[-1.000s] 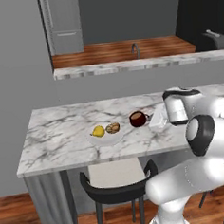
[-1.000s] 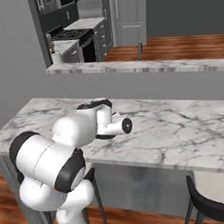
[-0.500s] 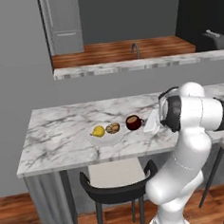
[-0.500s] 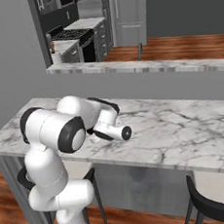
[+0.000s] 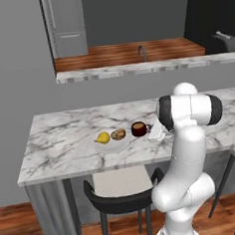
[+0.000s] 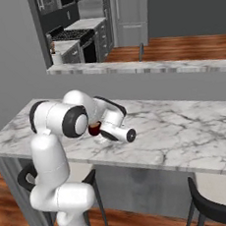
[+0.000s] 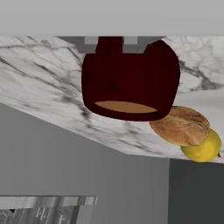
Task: Pick up the brewed coffee from the coffee machine and place it next to the breakfast plate on the dining counter.
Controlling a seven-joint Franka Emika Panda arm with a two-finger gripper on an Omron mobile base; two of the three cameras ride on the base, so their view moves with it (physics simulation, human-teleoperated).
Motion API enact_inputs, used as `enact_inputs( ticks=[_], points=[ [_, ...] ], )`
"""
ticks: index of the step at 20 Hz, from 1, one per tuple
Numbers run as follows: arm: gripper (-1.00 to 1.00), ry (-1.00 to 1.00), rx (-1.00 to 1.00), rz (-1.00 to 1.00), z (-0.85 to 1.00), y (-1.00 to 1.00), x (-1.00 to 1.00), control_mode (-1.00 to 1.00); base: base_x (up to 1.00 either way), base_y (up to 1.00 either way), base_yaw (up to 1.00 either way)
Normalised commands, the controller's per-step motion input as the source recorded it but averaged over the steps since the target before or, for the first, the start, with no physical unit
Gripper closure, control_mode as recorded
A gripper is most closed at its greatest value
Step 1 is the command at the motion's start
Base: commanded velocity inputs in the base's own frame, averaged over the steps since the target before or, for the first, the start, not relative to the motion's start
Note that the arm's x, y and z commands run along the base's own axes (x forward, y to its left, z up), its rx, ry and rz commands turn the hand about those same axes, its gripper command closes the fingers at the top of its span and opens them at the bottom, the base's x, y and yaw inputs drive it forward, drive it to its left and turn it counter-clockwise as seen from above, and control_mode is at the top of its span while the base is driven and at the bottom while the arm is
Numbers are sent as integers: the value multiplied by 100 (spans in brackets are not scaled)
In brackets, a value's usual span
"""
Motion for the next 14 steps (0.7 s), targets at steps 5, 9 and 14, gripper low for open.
enact_inputs(
  ticks=[5,9,14],
  points=[
    [-100,0,-2,0,-1,0,17,-100,0,0,0],
    [-100,-3,-6,2,19,0,-19,-100,0,0,0],
    [-100,-9,-3,2,71,-4,-63,-100,0,0,0]
  ],
)
